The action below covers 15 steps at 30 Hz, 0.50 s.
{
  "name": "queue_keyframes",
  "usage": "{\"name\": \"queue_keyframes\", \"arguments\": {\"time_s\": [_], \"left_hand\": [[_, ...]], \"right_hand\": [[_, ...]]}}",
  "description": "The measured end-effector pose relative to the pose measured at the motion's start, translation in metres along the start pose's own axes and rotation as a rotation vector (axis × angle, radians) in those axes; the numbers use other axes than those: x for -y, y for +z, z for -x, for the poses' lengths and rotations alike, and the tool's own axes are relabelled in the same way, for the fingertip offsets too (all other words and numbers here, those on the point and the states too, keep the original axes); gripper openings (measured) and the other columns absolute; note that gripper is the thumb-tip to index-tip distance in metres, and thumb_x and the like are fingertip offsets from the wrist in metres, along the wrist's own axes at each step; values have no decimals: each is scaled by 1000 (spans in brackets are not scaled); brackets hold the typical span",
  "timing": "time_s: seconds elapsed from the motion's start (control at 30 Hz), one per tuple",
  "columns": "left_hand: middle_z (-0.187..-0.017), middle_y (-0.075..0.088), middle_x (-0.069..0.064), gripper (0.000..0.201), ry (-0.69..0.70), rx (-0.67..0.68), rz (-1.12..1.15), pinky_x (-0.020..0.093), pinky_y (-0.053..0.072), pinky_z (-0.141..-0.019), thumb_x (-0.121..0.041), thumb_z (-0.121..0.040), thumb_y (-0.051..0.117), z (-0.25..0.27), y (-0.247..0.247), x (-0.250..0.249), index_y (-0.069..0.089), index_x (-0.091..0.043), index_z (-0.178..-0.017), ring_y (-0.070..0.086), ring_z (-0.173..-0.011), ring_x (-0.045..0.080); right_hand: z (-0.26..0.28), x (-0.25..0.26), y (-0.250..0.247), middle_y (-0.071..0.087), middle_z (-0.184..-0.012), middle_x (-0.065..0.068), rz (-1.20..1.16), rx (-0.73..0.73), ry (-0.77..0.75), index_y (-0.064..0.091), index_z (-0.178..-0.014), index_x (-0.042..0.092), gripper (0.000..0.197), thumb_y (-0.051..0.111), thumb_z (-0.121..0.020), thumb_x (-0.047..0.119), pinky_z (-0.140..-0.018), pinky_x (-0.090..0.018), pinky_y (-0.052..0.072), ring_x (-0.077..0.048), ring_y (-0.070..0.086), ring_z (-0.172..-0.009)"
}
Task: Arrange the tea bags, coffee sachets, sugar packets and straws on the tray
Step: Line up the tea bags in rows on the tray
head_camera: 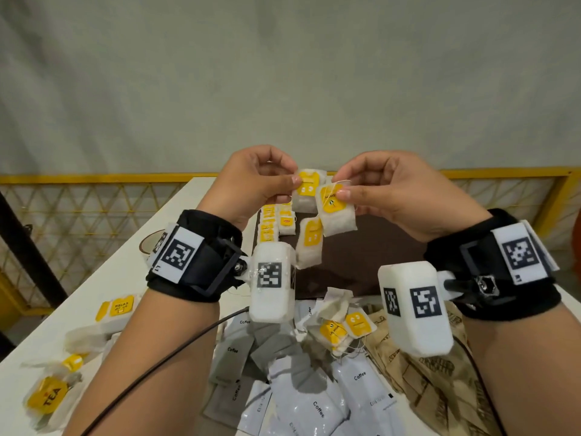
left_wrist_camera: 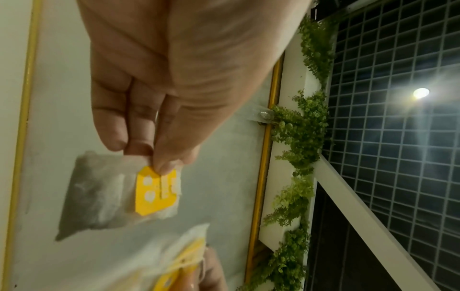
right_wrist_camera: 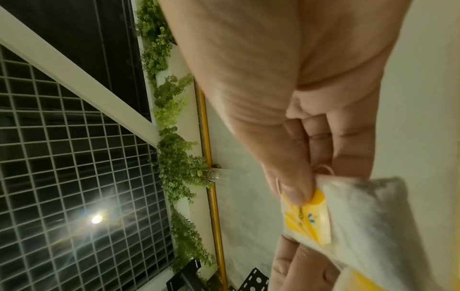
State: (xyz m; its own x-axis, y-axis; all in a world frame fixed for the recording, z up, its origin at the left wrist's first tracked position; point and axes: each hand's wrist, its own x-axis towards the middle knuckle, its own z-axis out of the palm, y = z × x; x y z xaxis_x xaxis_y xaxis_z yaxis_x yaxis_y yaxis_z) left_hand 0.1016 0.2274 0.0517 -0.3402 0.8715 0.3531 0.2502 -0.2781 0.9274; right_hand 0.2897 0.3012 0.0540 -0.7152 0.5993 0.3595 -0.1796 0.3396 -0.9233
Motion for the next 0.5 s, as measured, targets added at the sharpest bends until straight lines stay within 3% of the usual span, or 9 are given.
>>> {"name": "queue_keyframes", "arguments": {"time_s": [0.17,0.27,0.37,0.5], "left_hand": [[-63,66,3,19,21,52,-25,21,53,-58,6,-80,68,1,4,-2,60,-11,-73,60,-56,13],[-61,65,0,19,28,76,-10,20,54,-57,5,-81,66,3,7,-3,59,-11,-75,61,-55,11],[-64,65,2,16,33,75,24,23,54,-59,4,-83,64,3,10,-5,61,-10,-77,61,-57,13],[-76,68,8,6,24,108,33,26,53,-62,-6,-83,68,5,14,-6,65,-12,-84,63,-66,18]], "right_hand": [[-4,-5,7,69,-107,-12,30,-74,-30,62,-79,7,12,66,-80,-4,-73,-29,59,-25,68,-85],[-5,-7,11,69,-86,-7,67,-125,-46,62,-80,8,13,65,-82,-4,-65,-22,57,-15,67,-72],[-9,-11,13,65,-75,-5,68,-212,-61,63,-78,11,15,66,-83,-2,-59,-22,54,-12,63,-67],[-10,-12,15,64,-76,-9,41,-274,-63,62,-79,10,12,68,-83,1,-66,-34,55,-19,63,-72]]}}
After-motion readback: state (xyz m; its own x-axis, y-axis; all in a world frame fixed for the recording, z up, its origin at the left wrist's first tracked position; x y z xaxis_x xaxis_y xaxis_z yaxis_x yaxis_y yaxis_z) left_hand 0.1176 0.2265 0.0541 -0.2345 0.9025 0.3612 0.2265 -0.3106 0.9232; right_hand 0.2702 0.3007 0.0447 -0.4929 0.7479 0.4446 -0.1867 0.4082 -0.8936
